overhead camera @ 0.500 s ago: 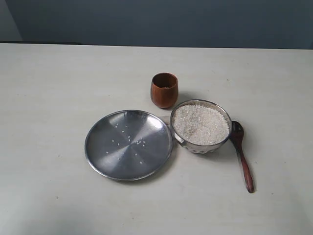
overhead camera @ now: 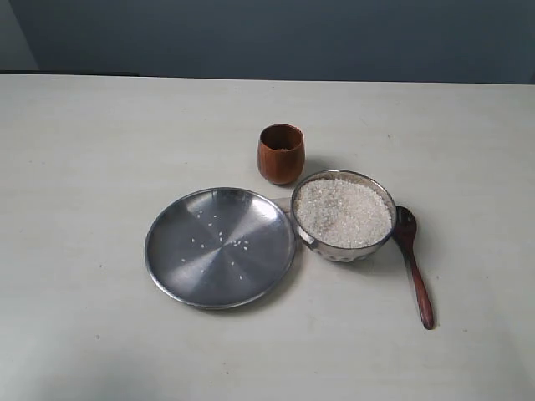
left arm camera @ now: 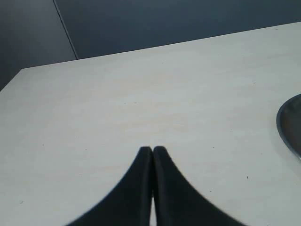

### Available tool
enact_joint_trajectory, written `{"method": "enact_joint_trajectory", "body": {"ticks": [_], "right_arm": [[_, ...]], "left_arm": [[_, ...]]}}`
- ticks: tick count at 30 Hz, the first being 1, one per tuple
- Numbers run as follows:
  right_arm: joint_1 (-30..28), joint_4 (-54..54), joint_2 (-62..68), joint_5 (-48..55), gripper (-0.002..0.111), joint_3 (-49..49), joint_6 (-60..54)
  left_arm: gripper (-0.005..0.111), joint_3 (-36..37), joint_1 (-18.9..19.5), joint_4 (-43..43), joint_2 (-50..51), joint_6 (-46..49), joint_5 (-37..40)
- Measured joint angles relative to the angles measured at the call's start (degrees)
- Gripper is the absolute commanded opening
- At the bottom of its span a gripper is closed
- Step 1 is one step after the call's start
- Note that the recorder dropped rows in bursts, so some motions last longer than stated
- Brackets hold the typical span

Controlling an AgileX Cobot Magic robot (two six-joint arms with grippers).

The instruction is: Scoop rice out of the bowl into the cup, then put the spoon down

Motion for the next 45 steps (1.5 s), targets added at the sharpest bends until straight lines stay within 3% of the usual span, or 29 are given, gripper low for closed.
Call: {"method": "enact_joint_trajectory", "body": {"ticks": [31,39,45], "right_arm": [[0.0,-0.8,0.0,-1.5,0.000,0.0,0.0],[0.0,-0.4,0.0,-18.3,0.000,0.1,-0.1],[0.0,7.7,-0.1,-36.9,0.000,0.1,-0.1]], "left_arm": [[0.000,0.0,0.0,0.0,0.0,0.0,0.0],[0.000,0.0,0.0,0.0,0.0,0.0,0.0],[0.000,0.0,0.0,0.0,0.0,0.0,0.0]]}}
